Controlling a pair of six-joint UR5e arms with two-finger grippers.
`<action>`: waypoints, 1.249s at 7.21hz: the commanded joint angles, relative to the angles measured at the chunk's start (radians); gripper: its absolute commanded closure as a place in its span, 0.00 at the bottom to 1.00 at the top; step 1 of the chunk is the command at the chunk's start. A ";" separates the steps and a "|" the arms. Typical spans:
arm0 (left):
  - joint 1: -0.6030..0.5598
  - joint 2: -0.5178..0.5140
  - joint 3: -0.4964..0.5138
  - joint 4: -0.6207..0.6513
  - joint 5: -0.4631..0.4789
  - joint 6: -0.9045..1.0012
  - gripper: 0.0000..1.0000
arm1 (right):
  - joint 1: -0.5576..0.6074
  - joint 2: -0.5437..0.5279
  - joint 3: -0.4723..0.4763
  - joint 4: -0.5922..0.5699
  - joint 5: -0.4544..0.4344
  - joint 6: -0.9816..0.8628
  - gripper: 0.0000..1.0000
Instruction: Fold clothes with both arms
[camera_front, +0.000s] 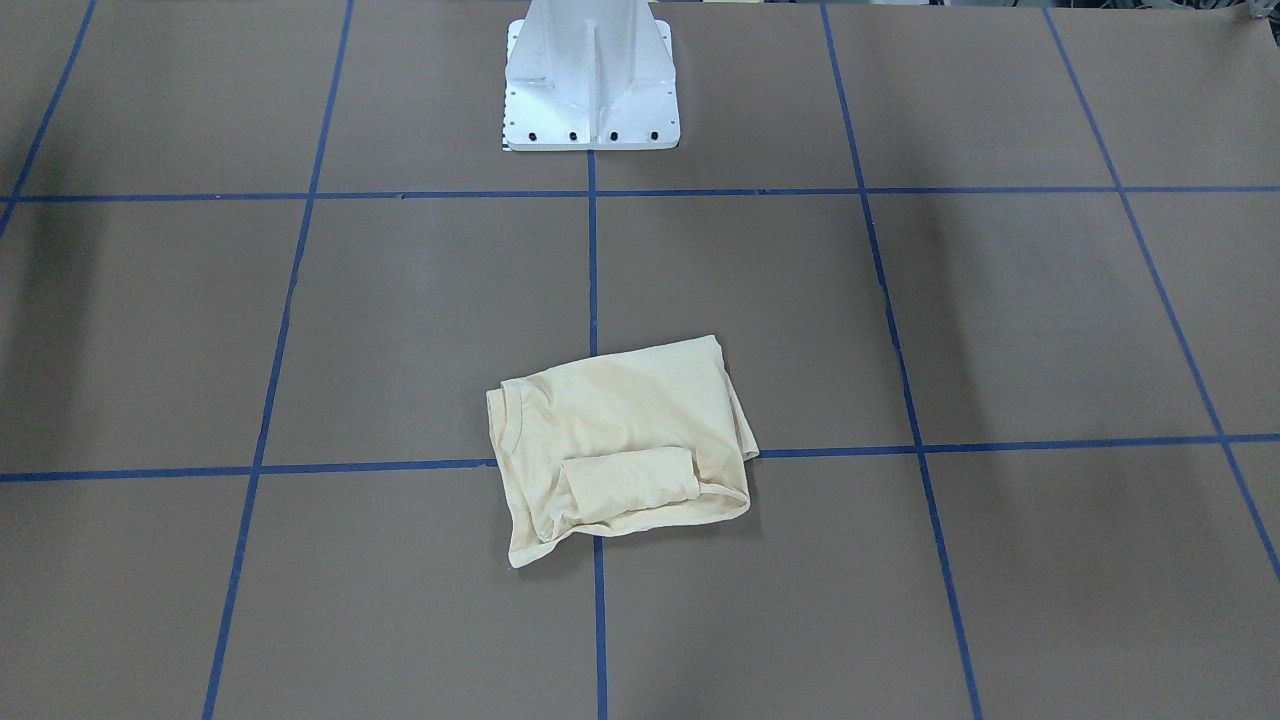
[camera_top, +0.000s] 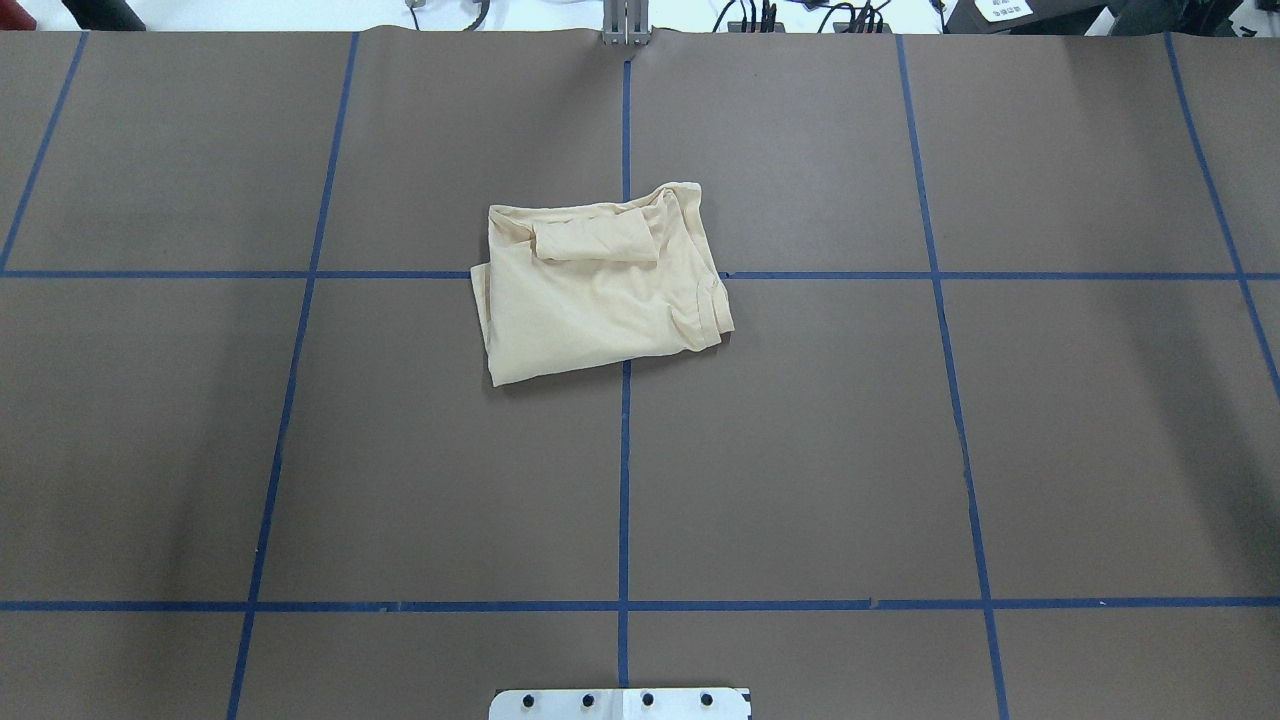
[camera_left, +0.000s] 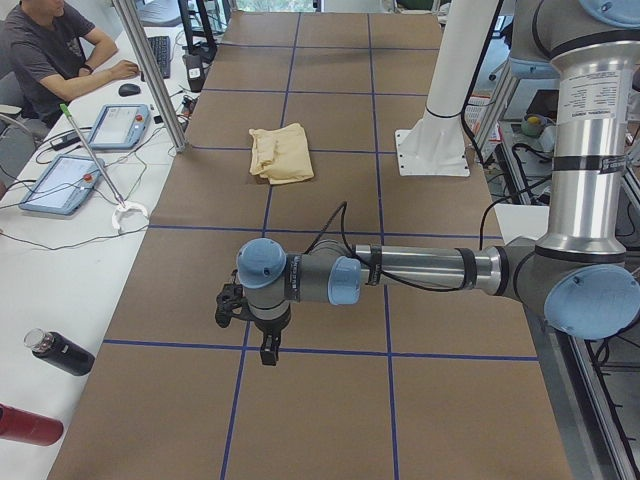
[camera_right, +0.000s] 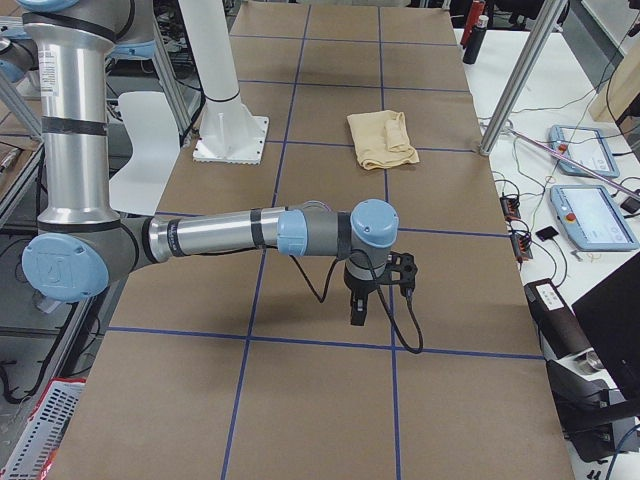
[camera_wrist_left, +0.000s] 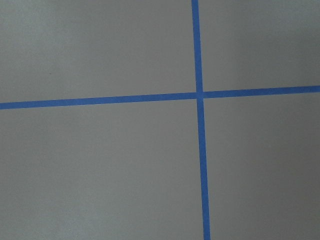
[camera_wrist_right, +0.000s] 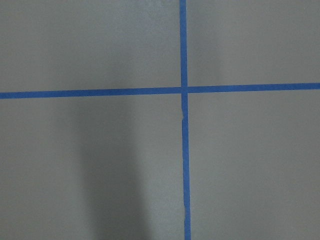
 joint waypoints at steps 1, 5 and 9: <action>0.000 0.000 -0.001 0.000 -0.002 -0.003 0.00 | 0.000 0.001 0.001 0.000 0.000 0.000 0.00; 0.000 -0.005 0.001 0.002 0.000 -0.005 0.00 | 0.000 0.000 0.000 0.000 0.003 0.000 0.00; 0.000 -0.013 0.001 0.002 0.002 -0.003 0.00 | 0.000 0.000 -0.003 -0.002 0.000 -0.002 0.00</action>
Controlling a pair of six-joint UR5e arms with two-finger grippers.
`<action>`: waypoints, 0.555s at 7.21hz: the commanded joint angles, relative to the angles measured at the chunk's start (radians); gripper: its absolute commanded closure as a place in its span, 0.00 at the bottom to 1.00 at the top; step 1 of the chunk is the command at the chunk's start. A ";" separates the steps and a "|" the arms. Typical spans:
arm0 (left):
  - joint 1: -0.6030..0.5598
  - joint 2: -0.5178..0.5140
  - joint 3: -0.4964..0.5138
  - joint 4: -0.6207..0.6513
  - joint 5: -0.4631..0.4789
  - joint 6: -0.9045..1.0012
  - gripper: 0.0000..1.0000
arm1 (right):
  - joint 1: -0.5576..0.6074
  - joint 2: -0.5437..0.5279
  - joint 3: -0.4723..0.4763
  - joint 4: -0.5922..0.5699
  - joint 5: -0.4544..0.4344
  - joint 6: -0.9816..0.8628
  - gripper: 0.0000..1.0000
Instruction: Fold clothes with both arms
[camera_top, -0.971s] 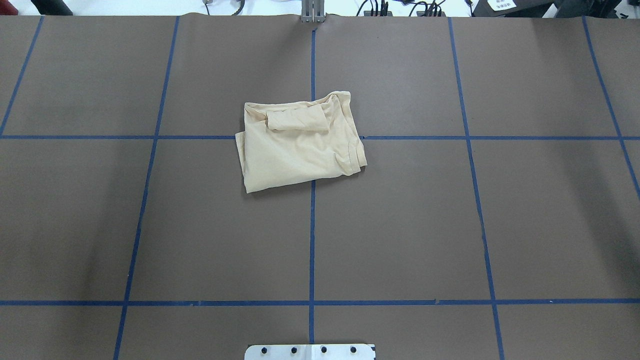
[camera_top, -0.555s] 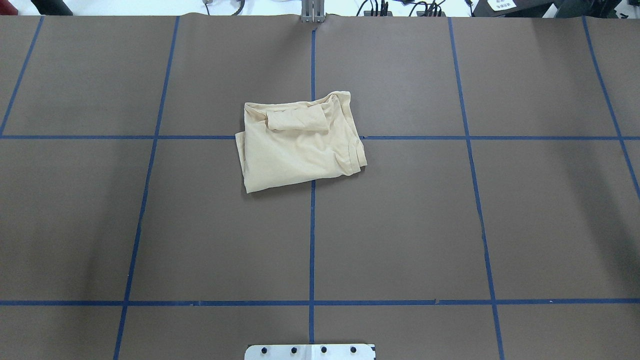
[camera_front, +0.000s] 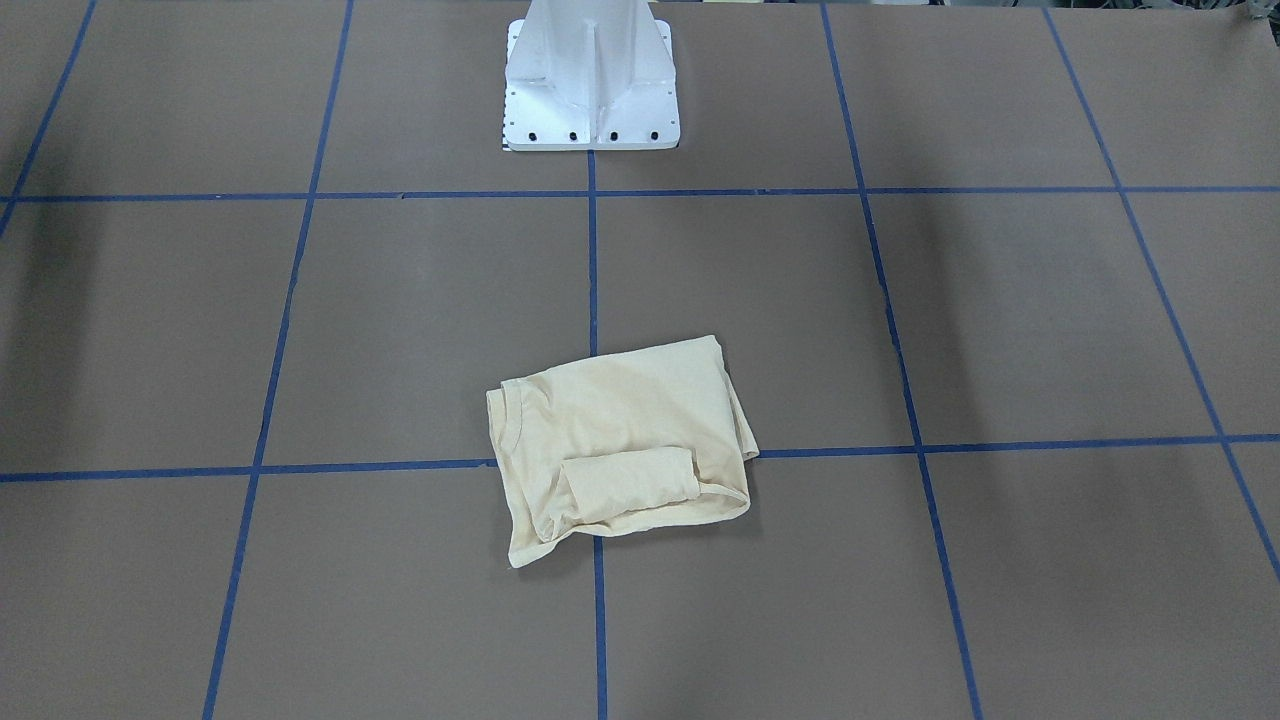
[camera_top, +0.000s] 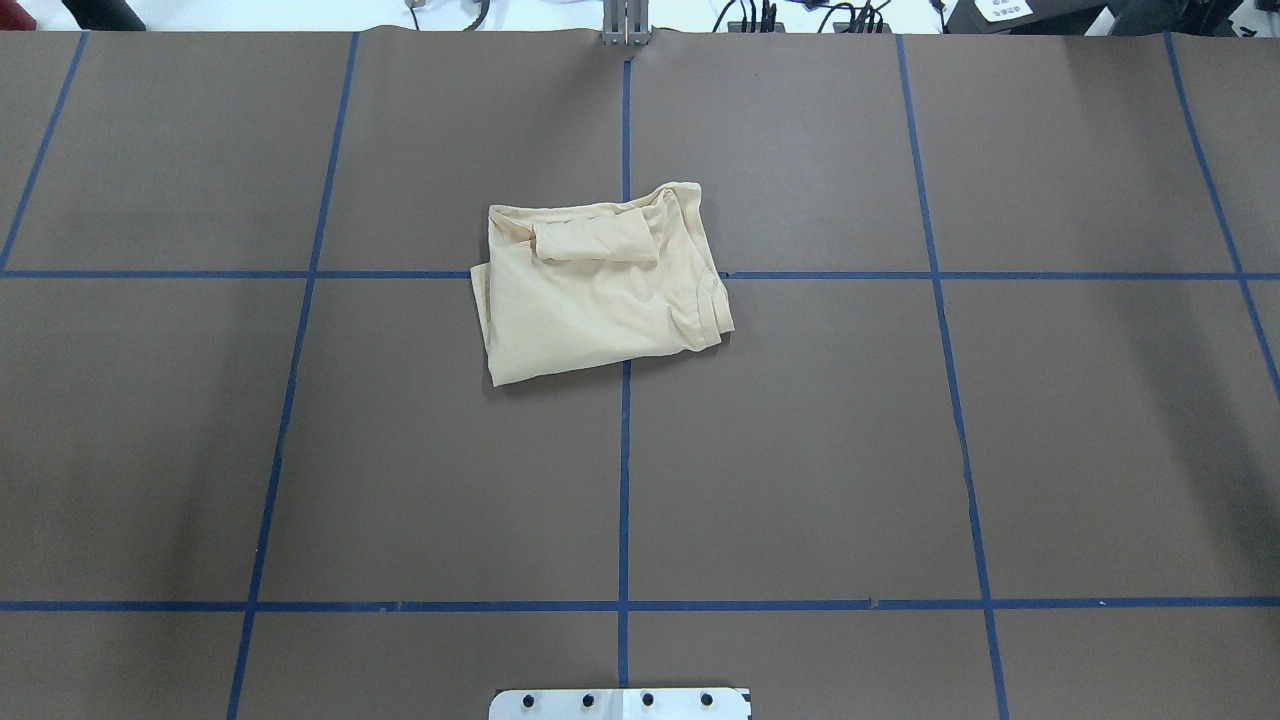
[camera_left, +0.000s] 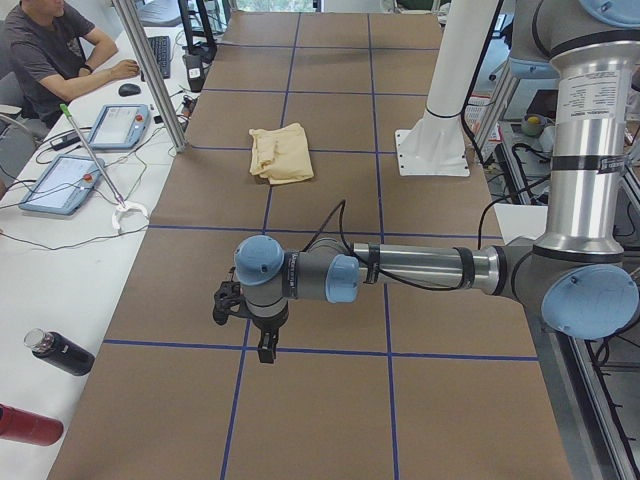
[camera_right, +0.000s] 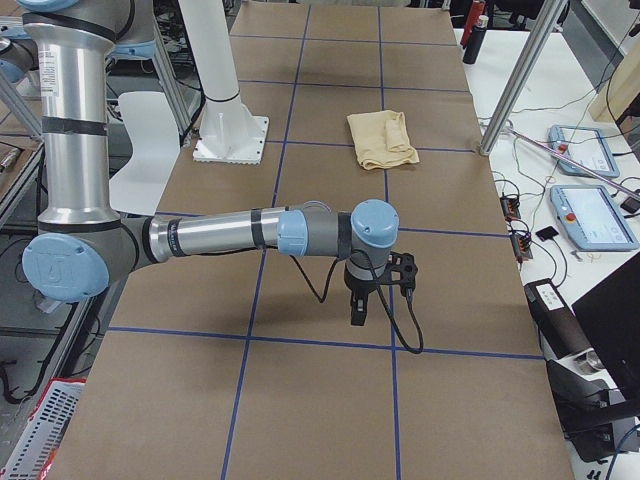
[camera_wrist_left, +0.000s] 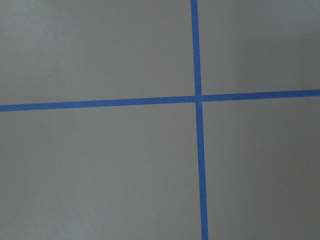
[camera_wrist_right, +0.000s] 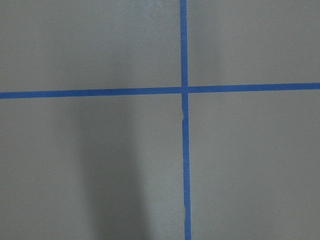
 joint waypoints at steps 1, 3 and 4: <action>0.000 -0.001 0.001 0.000 0.001 0.004 0.00 | 0.000 0.001 0.000 0.001 0.000 0.000 0.00; 0.000 -0.001 0.003 0.002 -0.001 0.004 0.00 | 0.000 0.004 0.002 0.001 0.001 0.000 0.00; 0.000 -0.001 0.006 0.000 -0.001 0.004 0.00 | 0.000 0.006 0.000 0.001 0.001 0.000 0.00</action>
